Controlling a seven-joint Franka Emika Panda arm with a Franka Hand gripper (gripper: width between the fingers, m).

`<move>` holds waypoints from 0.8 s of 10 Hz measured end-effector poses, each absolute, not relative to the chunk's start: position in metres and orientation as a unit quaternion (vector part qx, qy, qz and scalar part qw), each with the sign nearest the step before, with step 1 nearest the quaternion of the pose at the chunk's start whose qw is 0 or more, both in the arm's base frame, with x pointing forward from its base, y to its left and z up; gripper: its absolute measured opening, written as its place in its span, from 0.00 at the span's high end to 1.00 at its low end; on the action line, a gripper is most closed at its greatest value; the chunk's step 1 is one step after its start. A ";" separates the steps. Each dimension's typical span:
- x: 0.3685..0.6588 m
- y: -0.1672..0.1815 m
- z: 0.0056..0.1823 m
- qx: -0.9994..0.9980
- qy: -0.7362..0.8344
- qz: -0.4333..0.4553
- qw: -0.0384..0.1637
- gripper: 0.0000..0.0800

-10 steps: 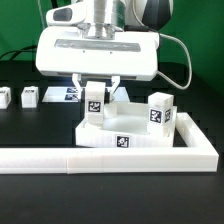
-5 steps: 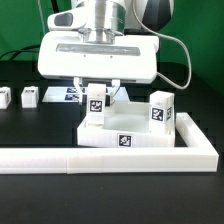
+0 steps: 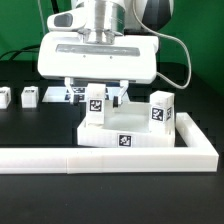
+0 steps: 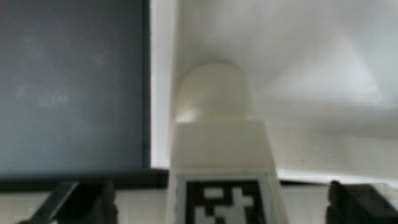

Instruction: Assemble square table

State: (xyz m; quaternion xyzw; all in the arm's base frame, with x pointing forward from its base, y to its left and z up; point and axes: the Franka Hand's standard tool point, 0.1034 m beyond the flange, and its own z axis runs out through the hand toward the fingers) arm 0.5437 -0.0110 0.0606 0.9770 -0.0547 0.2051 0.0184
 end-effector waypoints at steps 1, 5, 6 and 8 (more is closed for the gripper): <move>0.545 -0.014 0.073 0.980 -0.061 0.188 0.010 0.21; 0.544 -0.017 0.085 0.983 -0.067 0.169 0.002 0.19; 0.543 -0.020 0.083 0.983 -0.068 0.168 0.003 0.19; 0.543 -0.024 0.076 0.984 -0.066 0.163 0.006 0.19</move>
Offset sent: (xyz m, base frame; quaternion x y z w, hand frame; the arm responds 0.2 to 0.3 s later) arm -0.0027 -0.0094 0.0149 -0.0157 -0.0373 0.0144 0.9991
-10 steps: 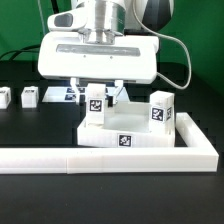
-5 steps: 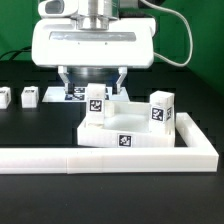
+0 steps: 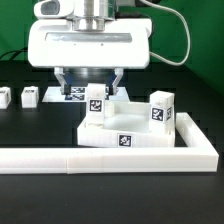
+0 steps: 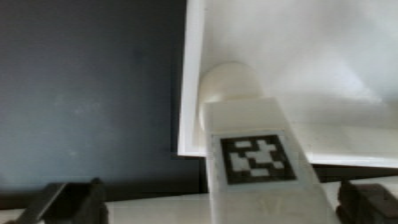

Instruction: Assemble square table

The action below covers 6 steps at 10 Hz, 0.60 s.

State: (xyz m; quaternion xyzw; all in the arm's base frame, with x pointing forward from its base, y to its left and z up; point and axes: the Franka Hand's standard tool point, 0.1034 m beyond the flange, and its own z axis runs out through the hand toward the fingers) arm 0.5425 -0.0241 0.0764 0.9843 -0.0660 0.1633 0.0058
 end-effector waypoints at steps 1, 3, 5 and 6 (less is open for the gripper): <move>0.543 -0.027 0.074 0.985 -0.063 0.161 0.007 0.19; 0.558 -0.020 0.077 0.989 -0.063 0.136 -0.008 0.19; 0.569 -0.016 0.084 0.989 -0.061 0.135 -0.013 0.19; 0.575 -0.015 0.087 0.989 -0.057 0.138 -0.014 0.19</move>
Offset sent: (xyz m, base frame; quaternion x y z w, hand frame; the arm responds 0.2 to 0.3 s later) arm 0.0260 0.0030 0.0096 -0.0084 -0.0335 0.0075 0.9994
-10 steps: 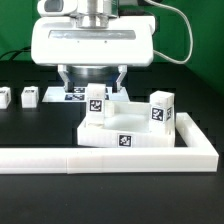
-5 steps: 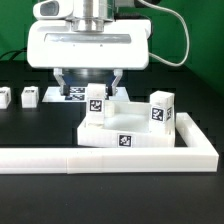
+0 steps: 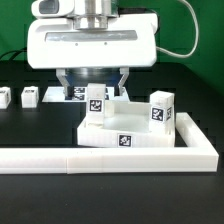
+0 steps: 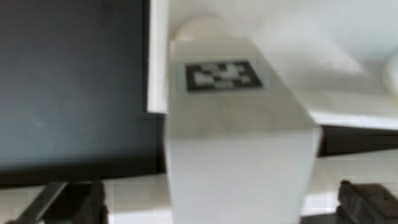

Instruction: Assemble square table

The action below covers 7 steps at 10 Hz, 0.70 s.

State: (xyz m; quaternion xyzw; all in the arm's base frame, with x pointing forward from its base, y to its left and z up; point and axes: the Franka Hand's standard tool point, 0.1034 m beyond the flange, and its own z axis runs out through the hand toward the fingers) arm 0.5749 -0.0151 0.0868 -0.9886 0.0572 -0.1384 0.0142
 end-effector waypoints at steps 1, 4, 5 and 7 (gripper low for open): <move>0.566 -0.018 0.078 -0.988 0.054 -0.142 0.007 0.19; 0.550 -0.021 0.068 -0.990 0.055 -0.133 0.003 0.22; 0.547 -0.020 0.067 -0.990 0.055 -0.129 0.004 0.22; 0.554 -0.015 0.071 -0.990 0.053 -0.132 0.007 0.64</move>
Offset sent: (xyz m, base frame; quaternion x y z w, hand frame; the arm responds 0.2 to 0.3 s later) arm -0.0203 -0.0024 -0.0042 -0.0043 0.0029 -0.0028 1.0000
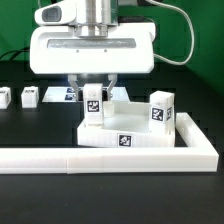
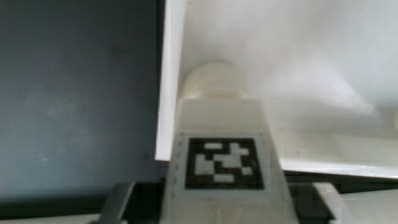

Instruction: Assemble square table

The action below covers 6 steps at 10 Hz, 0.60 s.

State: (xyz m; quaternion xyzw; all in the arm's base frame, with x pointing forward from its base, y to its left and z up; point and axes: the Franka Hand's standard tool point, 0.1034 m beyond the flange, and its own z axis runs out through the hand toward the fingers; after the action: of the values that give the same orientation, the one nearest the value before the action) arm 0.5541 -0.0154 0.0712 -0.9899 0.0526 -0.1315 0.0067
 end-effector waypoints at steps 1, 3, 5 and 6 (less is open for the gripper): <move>0.556 -0.015 0.072 -0.990 0.052 -0.132 0.007 0.64; 0.557 -0.015 0.072 -0.990 0.055 -0.132 0.008 0.64; 0.556 -0.015 0.071 -0.989 0.063 -0.132 0.009 0.64; 0.557 -0.016 0.070 -0.984 0.104 -0.143 0.012 0.64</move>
Offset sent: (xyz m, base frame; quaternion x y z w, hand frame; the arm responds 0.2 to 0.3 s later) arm 0.0000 0.0000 0.0000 0.0000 0.0000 0.0650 0.9979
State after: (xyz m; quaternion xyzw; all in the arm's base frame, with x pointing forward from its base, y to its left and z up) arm 0.5569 -0.0155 0.0703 -0.9842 0.1036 -0.1432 0.0116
